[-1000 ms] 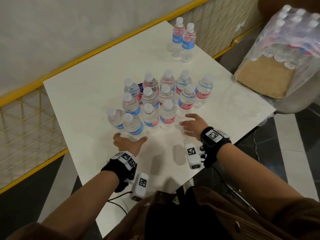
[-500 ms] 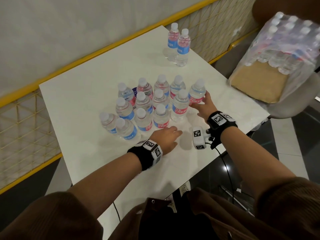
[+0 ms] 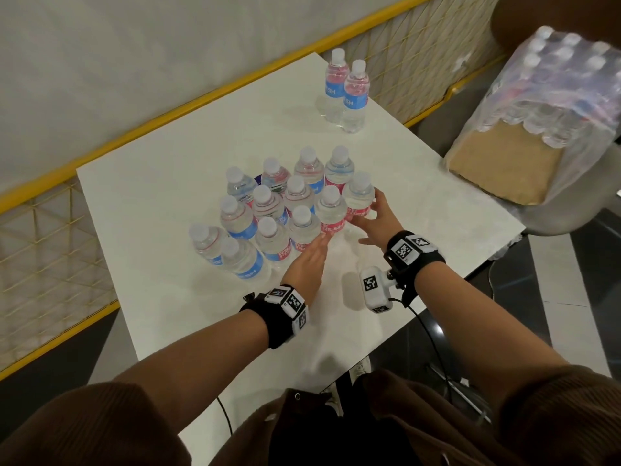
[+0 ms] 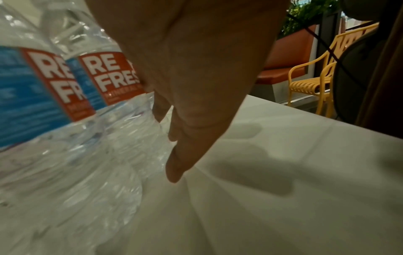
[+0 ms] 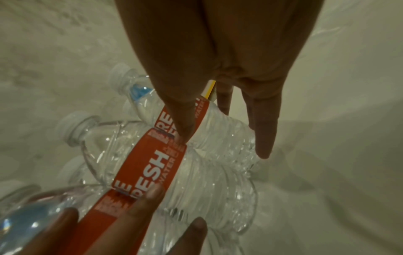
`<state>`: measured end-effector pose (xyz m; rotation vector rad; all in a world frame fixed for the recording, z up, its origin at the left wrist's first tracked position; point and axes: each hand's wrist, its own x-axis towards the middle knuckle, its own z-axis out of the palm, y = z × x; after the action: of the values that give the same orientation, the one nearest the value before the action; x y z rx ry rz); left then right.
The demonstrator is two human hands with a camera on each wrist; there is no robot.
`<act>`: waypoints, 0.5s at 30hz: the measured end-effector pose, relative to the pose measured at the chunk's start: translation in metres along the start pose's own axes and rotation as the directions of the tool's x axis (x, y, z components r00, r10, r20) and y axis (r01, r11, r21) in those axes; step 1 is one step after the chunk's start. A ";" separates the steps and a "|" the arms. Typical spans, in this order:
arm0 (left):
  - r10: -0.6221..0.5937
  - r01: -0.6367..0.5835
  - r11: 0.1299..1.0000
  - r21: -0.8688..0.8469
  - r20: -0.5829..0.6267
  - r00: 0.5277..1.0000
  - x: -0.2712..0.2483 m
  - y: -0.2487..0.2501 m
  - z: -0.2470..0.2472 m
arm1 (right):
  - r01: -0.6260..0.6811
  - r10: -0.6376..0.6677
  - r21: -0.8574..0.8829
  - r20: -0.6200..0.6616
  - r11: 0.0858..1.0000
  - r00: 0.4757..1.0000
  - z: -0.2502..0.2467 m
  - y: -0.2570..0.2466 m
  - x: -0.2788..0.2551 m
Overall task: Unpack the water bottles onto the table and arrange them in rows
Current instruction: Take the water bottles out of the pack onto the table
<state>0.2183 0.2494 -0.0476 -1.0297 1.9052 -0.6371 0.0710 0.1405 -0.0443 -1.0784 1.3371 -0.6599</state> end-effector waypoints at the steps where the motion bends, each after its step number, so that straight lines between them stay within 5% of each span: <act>1: -0.001 0.001 1.000 0.009 0.002 1.000 -0.002 0.000 0.001 | 0.001 -0.001 -0.007 0.005 1.000 1.000 0.002 0.000 -0.001; 12: 0.097 -0.096 0.995 -0.013 0.094 0.991 -0.018 0.001 -0.010 | 0.021 -0.008 -0.129 0.105 0.991 0.994 0.020 0.005 -0.012; 15: 0.131 -0.117 0.984 -0.132 0.104 0.986 -0.018 0.002 -0.017 | 0.038 -0.018 -0.164 0.121 0.986 0.993 0.025 0.006 -0.015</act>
<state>0.2076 0.2660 -0.0326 -0.9942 1.9122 -0.3843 0.0911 0.1618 -0.0457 -1.2536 1.2927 -0.5027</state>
